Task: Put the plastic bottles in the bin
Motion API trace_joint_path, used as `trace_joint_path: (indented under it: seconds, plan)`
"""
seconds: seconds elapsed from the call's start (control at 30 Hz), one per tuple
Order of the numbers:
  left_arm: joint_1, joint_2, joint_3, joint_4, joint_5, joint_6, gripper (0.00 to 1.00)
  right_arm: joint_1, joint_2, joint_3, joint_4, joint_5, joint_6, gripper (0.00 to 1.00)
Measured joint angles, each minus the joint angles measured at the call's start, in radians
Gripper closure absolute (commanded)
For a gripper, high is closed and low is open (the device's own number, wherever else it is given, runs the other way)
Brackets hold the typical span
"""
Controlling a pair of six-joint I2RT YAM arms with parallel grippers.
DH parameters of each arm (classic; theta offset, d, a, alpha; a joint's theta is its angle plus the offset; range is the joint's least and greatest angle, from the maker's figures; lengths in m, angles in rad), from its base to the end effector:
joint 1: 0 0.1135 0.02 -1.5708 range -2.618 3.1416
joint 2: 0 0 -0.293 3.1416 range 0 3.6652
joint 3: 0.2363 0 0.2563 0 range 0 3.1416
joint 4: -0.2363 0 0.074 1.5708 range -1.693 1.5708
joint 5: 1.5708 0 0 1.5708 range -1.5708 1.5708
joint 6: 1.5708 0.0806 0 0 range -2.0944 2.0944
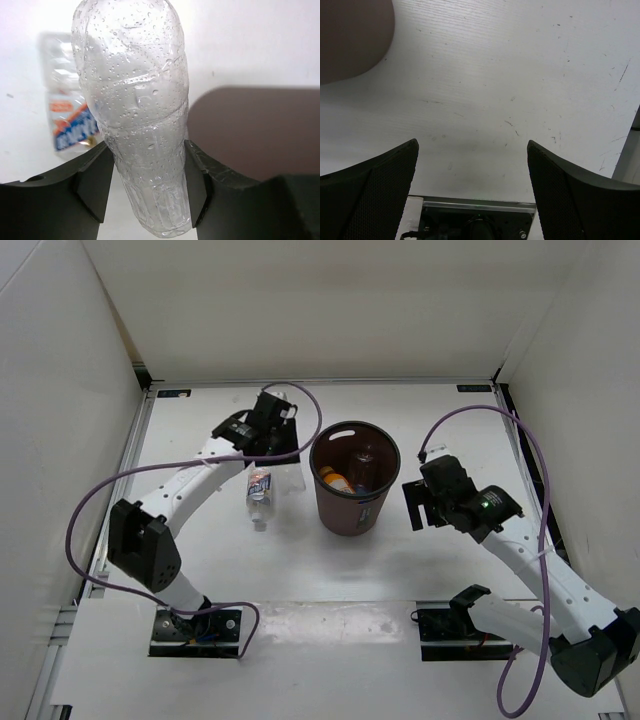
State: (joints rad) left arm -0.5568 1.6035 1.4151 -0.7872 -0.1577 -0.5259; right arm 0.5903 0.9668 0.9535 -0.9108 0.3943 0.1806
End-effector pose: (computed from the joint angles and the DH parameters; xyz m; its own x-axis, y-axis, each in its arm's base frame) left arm 0.3222 -0.1857 0.2914 -0.8324 -0.0658 -0.5502 0.0339 0.9850 -0.1690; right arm 0.1776 0.0817 0.2929 -0.7100 -0.2761 -0.6478 -0.1973 0.9611 -0.1934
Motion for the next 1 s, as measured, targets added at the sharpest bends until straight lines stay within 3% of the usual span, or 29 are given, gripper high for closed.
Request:
trace_joint_path:
  seconds: [0.33,0.5,0.7,0.87,1.0]
  plan:
    - [0.173,0.000,0.260,-0.091,-0.102,0.017,0.50,0.001,0.001,0.000,0.000,0.000,-0.001,0.10]
    - [0.176,0.011,0.435,-0.105,-0.112,0.048,0.52,0.001,0.002,0.000,0.000,0.000,-0.002,0.10]
    - [0.020,0.028,0.600,-0.064,-0.140,0.147,0.53,-0.002,0.010,0.000,0.000,0.000,-0.002,0.10]
    - [-0.209,0.028,0.563,-0.012,-0.195,0.229,0.50,-0.012,0.010,0.000,0.000,0.000,-0.005,0.10]
    - [-0.323,0.034,0.512,0.000,-0.214,0.255,0.48,-0.015,0.013,0.000,0.000,-0.001,-0.005,0.10]
